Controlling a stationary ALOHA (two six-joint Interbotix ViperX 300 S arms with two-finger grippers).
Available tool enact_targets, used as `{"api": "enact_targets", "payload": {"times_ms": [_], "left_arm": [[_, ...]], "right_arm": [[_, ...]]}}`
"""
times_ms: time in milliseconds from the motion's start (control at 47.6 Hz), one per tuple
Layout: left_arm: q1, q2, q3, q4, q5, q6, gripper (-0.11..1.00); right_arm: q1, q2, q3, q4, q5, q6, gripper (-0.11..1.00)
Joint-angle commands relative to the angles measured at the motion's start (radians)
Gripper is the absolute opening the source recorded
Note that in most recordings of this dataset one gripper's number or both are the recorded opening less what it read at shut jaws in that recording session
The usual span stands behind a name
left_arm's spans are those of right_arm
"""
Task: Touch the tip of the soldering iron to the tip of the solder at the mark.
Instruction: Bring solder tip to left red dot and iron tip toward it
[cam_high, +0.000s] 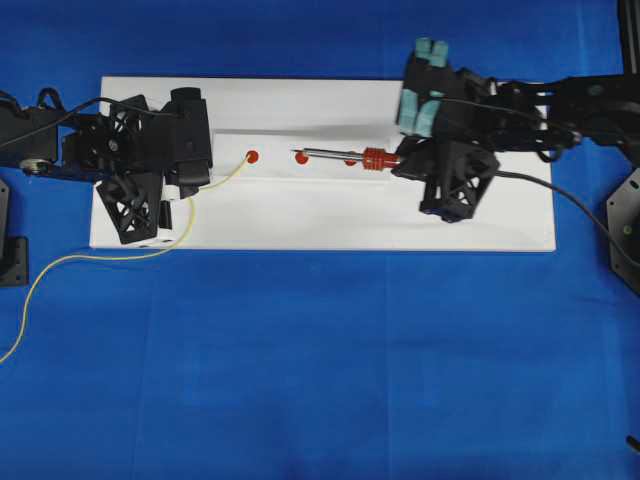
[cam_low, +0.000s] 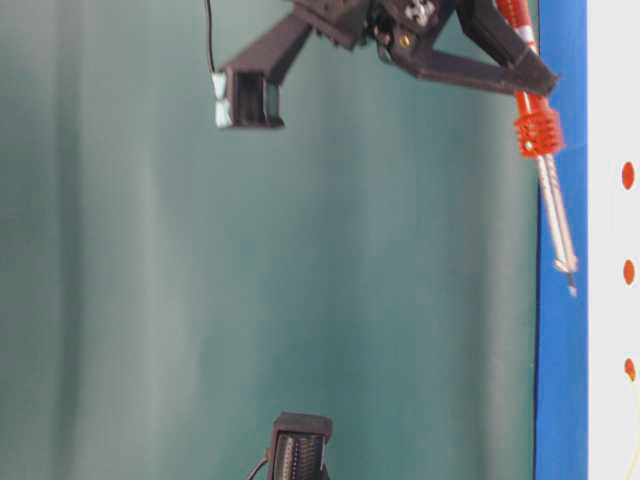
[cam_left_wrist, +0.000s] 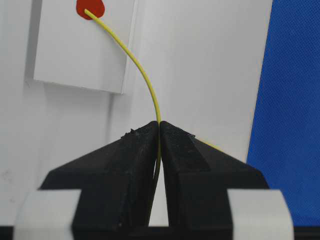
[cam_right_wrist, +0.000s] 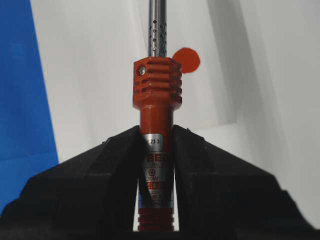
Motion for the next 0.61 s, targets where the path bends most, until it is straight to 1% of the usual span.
{"api": "enact_targets", "payload": {"times_ms": [0,126,294,441,588], "left_arm": [[0.002,-0.008,-0.011,0.002,-0.006,0.000,0.02],[0.002,-0.008,-0.011,0.000,-0.006,-0.002,0.02],[0.000,-0.008,-0.011,0.000,-0.003,-0.012,0.02],[0.000,-0.008,-0.009,0.000,-0.002,-0.021,0.02],[-0.002,-0.008,-0.011,0.000,-0.002,-0.021,0.02]], "right_arm": [[-0.003,0.031,-0.075,-0.018,0.026,0.003,0.06],[-0.003,0.092,-0.146,-0.043,0.071,0.005,0.06],[-0.003,0.163,-0.239,-0.089,0.144,0.009,0.06],[-0.003,0.192,-0.279,-0.104,0.173,0.011,0.06],[-0.003,0.201,-0.290,-0.107,0.173,0.011,0.06]]}}
